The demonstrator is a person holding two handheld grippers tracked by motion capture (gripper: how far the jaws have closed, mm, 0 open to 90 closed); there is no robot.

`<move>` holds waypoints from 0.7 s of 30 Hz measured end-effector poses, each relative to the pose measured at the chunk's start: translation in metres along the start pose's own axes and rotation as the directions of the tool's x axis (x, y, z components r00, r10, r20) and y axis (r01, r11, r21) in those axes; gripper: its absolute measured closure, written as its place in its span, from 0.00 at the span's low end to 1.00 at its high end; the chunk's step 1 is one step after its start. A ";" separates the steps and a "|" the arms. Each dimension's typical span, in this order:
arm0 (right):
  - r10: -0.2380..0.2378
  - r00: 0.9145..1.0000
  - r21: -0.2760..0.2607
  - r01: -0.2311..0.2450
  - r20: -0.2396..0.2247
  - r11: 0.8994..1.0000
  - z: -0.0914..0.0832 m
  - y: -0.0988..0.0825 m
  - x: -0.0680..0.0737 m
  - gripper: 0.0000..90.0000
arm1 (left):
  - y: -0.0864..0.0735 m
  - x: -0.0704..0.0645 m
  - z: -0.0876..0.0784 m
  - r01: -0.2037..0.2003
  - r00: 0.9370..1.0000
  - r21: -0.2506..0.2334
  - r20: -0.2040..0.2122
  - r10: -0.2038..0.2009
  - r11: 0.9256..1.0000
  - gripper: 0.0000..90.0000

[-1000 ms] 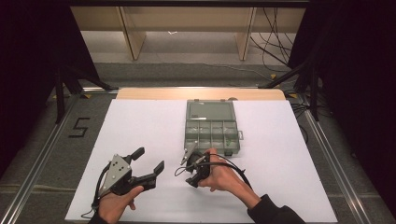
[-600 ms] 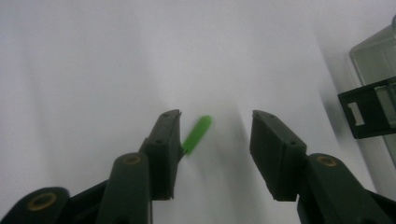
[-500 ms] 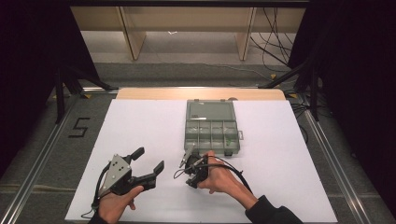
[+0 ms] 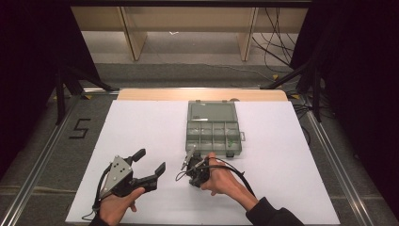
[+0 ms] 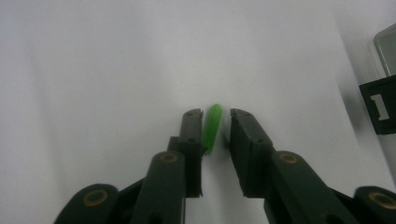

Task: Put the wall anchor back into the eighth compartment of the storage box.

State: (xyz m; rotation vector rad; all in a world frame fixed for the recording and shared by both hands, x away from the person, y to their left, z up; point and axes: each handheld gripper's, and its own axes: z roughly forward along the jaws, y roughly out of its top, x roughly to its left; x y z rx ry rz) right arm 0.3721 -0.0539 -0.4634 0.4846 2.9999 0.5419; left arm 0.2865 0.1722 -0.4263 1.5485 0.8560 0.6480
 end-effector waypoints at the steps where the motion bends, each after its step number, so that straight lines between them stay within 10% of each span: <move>1: 0.000 1.000 0.000 0.000 0.000 1.000 0.000 0.000 0.000 0.87 | 0.000 0.000 0.000 0.001 1.000 0.000 0.001 -0.001 1.000 0.20; 21: -0.015 1.000 -0.013 0.015 0.025 1.000 -0.011 -0.004 -0.010 0.94 | 0.000 0.000 0.000 0.002 1.000 0.000 0.001 -0.002 1.000 0.20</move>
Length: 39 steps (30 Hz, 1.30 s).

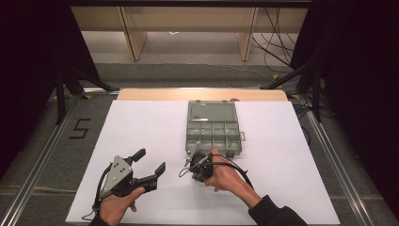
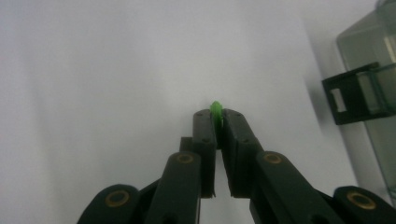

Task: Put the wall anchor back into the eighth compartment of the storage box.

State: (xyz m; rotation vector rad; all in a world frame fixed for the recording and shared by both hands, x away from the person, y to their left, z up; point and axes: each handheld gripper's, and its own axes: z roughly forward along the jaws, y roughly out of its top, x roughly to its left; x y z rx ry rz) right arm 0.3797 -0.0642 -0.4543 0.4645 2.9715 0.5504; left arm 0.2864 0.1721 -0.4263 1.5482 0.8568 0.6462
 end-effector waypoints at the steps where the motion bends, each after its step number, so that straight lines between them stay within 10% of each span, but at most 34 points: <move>1: 0.001 1.000 -0.009 -0.001 -0.005 1.000 -0.003 -0.001 -0.003 0.94 | 0.000 0.000 0.000 0.000 1.000 -0.002 0.001 0.000 1.000 0.20; 39: 0.089 0.995 -0.120 -0.084 0.041 0.989 -0.055 -0.022 -0.036 0.94 | 0.001 0.000 -0.001 0.003 1.000 -0.003 0.000 -0.003 1.000 0.20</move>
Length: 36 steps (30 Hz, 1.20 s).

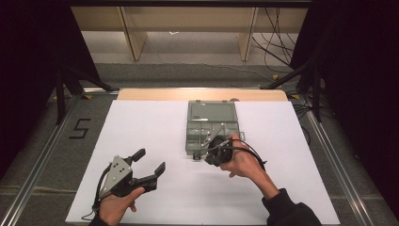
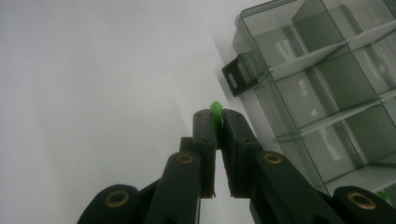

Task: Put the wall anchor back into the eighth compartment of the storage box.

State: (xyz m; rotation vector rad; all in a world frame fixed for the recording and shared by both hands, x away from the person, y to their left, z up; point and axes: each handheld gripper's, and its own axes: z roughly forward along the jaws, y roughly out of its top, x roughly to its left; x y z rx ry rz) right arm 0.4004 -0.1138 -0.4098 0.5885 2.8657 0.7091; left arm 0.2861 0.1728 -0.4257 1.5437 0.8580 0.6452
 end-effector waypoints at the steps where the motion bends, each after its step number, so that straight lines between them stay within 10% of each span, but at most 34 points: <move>1: 0.004 1.000 -0.001 -0.004 -0.003 1.000 -0.002 -0.001 -0.001 0.94 | 0.000 0.000 0.000 0.000 1.000 0.000 0.000 0.000 1.000 0.20; 36: 0.166 0.979 -0.057 -0.160 0.117 0.985 -0.028 -0.038 -0.057 0.94 | 0.000 0.000 0.000 0.000 1.000 0.001 0.000 0.000 1.000 0.20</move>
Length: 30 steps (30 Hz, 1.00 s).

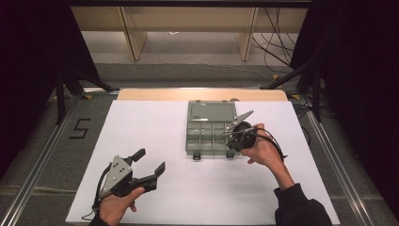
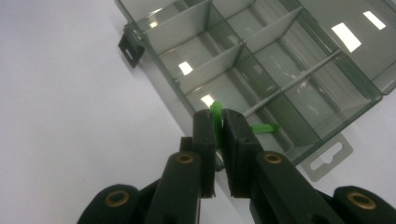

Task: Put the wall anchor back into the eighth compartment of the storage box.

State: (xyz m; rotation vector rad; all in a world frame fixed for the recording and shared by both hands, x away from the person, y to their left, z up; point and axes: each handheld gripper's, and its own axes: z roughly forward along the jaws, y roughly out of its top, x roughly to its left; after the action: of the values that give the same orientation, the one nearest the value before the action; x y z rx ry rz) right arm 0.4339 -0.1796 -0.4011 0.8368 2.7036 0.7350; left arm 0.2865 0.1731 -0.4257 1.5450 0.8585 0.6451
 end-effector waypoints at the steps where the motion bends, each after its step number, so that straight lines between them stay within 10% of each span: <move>1: 0.002 1.000 -0.001 -0.002 0.004 1.000 -0.001 -0.001 -0.002 0.94 | 0.000 0.000 0.000 0.000 1.000 0.000 0.000 0.000 1.000 0.20; 30: 0.039 0.996 0.006 -0.040 0.078 0.999 0.016 -0.011 -0.018 0.93 | 0.000 0.001 0.000 0.003 1.000 0.000 -0.001 -0.003 1.000 0.20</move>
State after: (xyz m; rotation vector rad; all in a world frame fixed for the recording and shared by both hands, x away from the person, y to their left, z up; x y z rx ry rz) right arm 0.4486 -0.1919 -0.4193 0.9035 2.6302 0.6860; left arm 0.2869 0.1734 -0.4260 1.5429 0.8612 0.6442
